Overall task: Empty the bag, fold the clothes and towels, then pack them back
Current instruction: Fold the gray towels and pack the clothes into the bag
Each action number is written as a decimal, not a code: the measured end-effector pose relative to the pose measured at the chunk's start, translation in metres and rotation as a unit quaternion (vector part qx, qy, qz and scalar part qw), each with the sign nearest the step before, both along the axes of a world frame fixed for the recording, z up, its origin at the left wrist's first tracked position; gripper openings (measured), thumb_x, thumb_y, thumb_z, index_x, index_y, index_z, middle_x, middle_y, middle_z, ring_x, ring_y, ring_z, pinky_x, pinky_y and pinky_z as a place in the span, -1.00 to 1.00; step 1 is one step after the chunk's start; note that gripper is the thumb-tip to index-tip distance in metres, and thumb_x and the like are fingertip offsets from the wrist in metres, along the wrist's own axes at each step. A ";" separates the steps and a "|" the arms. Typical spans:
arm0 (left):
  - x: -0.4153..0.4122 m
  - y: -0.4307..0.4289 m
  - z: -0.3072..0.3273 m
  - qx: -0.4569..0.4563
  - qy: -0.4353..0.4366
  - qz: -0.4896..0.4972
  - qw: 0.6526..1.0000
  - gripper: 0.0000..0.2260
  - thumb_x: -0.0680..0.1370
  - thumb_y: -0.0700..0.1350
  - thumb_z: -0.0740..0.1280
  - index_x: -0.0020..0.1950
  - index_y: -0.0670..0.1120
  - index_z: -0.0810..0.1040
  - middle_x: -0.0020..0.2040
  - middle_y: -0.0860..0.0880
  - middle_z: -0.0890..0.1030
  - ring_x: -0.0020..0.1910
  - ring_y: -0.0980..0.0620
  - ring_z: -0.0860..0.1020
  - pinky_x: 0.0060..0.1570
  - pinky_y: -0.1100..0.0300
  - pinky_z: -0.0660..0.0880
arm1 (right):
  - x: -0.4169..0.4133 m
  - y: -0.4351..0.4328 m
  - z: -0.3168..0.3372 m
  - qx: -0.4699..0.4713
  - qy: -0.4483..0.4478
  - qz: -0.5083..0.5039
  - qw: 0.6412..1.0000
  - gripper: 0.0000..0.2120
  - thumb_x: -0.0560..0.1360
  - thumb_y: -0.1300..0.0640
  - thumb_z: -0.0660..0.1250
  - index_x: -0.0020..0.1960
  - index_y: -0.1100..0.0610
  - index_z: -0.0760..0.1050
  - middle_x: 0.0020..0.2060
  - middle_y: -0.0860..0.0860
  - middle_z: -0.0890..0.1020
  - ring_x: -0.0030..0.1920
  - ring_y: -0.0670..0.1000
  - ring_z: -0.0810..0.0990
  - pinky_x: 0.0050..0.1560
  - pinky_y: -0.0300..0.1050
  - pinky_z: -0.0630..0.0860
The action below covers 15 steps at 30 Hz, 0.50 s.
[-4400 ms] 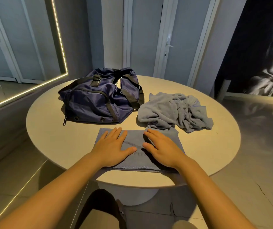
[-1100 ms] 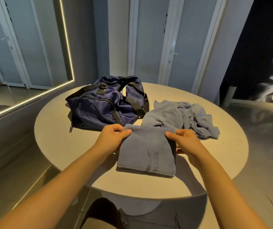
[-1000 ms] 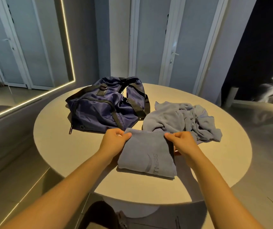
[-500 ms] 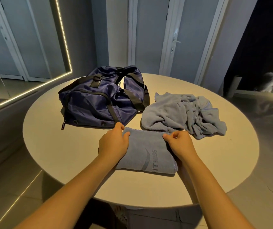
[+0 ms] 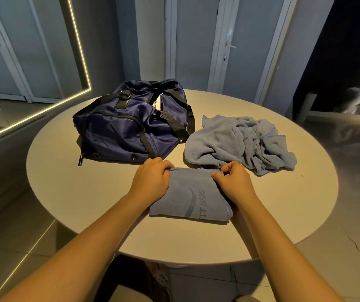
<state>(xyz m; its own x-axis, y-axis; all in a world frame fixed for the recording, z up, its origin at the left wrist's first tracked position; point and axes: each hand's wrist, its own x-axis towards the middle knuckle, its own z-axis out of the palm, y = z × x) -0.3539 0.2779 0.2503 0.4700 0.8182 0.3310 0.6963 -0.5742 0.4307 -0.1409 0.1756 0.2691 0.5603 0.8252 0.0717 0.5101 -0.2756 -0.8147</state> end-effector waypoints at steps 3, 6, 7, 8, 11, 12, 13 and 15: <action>0.001 -0.001 -0.001 -0.010 -0.034 0.009 0.999 -0.75 0.71 -0.06 0.18 0.27 0.00 0.62 0.18 -0.03 0.61 0.15 0.00 0.48 0.17 0.09 0.46 | 0.002 -0.018 0.014 -0.027 0.096 0.056 0.993 -0.57 0.40 -0.01 0.56 -0.07 0.25 0.41 -0.27 0.09 0.51 -0.29 0.07 0.49 -0.33 -0.10 0.39; 0.000 -0.001 0.003 -0.026 -0.014 0.014 0.999 -0.74 0.71 -0.03 0.19 0.28 0.00 0.62 0.20 -0.04 0.61 0.17 -0.01 0.49 0.19 0.07 0.47 | 0.001 -0.042 0.018 -0.104 0.111 0.103 0.983 -0.55 0.45 0.07 0.57 0.16 0.10 0.37 -0.15 0.16 0.64 -0.32 0.06 0.56 -0.45 -0.13 0.44; 0.000 -0.003 0.008 -0.038 -0.004 0.013 0.999 -0.74 0.71 -0.02 0.21 0.30 0.00 0.61 0.24 -0.06 0.60 0.19 -0.03 0.50 0.21 0.05 0.47 | 0.002 -0.046 0.016 -0.114 0.098 0.106 0.983 -0.49 0.44 0.05 0.57 0.21 0.08 0.34 -0.06 0.17 0.65 -0.31 0.06 0.58 -0.46 -0.17 0.45; 0.001 -0.005 0.014 -0.045 -0.001 0.013 0.999 -0.74 0.70 -0.02 0.24 0.32 -0.01 0.60 0.28 -0.07 0.59 0.23 -0.05 0.50 0.24 0.03 0.47 | 0.003 -0.049 0.011 -0.113 0.081 0.103 0.985 -0.46 0.44 0.04 0.57 0.24 0.08 0.31 0.01 0.16 0.64 -0.27 0.04 0.58 -0.46 -0.20 0.45; 0.001 -0.026 0.030 -0.021 -0.063 -0.012 0.998 -0.75 0.64 -0.04 0.36 0.31 -0.01 0.60 0.32 -0.04 0.54 0.30 -0.03 0.48 0.30 0.00 0.47 | -0.003 -0.057 0.003 -0.061 -0.033 0.071 0.995 -0.50 0.44 -0.02 0.56 0.19 0.05 0.33 -0.10 0.06 0.64 -0.18 0.02 0.57 -0.32 -0.13 0.45; -0.002 -0.036 0.034 -0.016 -0.097 -0.053 0.994 -0.77 0.62 -0.05 0.38 0.28 0.00 0.61 0.28 0.00 0.55 0.26 0.03 0.50 0.27 0.04 0.48 | -0.006 -0.062 0.002 -0.021 -0.079 0.057 0.995 -0.57 0.45 -0.02 0.55 0.14 0.03 0.37 -0.21 0.01 0.63 -0.23 0.00 0.57 -0.29 -0.09 0.46; -0.007 -0.046 0.035 -0.024 -0.119 -0.105 0.987 -0.78 0.61 -0.04 0.40 0.26 0.01 0.62 0.24 0.04 0.55 0.22 0.09 0.51 0.22 0.11 0.48 | -0.010 -0.068 0.004 0.035 -0.114 0.056 0.991 -0.67 0.47 0.01 0.54 0.08 0.02 0.43 -0.29 -0.03 0.59 -0.28 -0.04 0.55 -0.27 -0.08 0.48; -0.018 -0.063 0.032 -0.046 -0.086 -0.191 0.977 -0.73 0.63 0.06 0.37 0.31 0.07 0.59 0.32 0.13 0.49 0.27 0.17 0.47 0.25 0.21 0.43 | -0.016 -0.079 0.007 0.149 -0.120 0.092 0.977 -0.88 0.50 0.13 0.50 -0.05 0.03 0.56 -0.28 -0.08 0.60 -0.25 -0.07 0.56 -0.21 -0.13 0.53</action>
<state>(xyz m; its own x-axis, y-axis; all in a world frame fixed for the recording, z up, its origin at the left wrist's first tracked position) -0.3722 0.2146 0.2818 0.6914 0.6234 0.3652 0.3516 -0.7319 0.5836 -0.1571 0.0965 0.2762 0.3426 0.8326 0.4352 0.7154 0.0690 -0.6953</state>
